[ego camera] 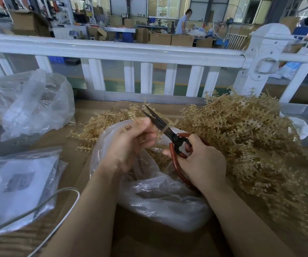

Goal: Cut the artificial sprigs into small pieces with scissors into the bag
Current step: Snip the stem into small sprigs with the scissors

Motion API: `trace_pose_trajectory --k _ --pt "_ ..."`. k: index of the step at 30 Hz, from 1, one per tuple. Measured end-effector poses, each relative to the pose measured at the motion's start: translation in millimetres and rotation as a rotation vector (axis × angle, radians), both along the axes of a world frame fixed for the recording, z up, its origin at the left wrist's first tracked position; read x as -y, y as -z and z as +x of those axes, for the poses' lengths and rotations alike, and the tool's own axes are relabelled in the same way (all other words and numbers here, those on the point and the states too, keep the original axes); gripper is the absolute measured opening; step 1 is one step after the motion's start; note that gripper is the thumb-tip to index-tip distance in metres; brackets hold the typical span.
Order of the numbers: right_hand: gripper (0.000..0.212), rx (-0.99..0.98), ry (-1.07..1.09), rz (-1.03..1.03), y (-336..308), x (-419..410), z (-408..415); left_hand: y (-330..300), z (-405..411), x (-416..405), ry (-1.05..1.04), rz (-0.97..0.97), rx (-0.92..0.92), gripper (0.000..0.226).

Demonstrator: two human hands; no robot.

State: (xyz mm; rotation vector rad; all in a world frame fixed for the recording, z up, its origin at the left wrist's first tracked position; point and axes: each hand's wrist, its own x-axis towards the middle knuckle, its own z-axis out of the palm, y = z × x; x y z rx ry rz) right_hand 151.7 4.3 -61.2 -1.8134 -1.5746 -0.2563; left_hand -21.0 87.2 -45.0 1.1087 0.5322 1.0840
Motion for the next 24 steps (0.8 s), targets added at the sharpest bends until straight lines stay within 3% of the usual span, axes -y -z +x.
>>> trace_pose_trajectory --k 4,7,12,19,24 --pt "0.062 0.032 -0.002 -0.020 -0.6 -0.4 -0.8 -1.5 0.9 -3.2 -0.054 -0.179 0.085 0.037" --pt "0.061 0.057 -0.003 -0.049 1.2 -1.2 -0.4 -4.3 2.7 -2.7 -0.062 -0.238 0.146 0.045" --pt "0.065 -0.019 -0.014 -0.029 3.2 -1.8 3.1 -5.3 -0.7 -0.7 -0.042 -0.297 0.203 0.076" --pt "0.070 -0.003 -0.030 -0.010 4.5 -1.9 3.4 -2.6 -2.6 -3.0 -0.136 -0.176 0.018 0.018" --pt "0.069 0.007 -0.061 -0.008 5.9 -2.5 4.4 -1.0 -4.9 -6.0 -0.090 -0.145 0.001 0.012"
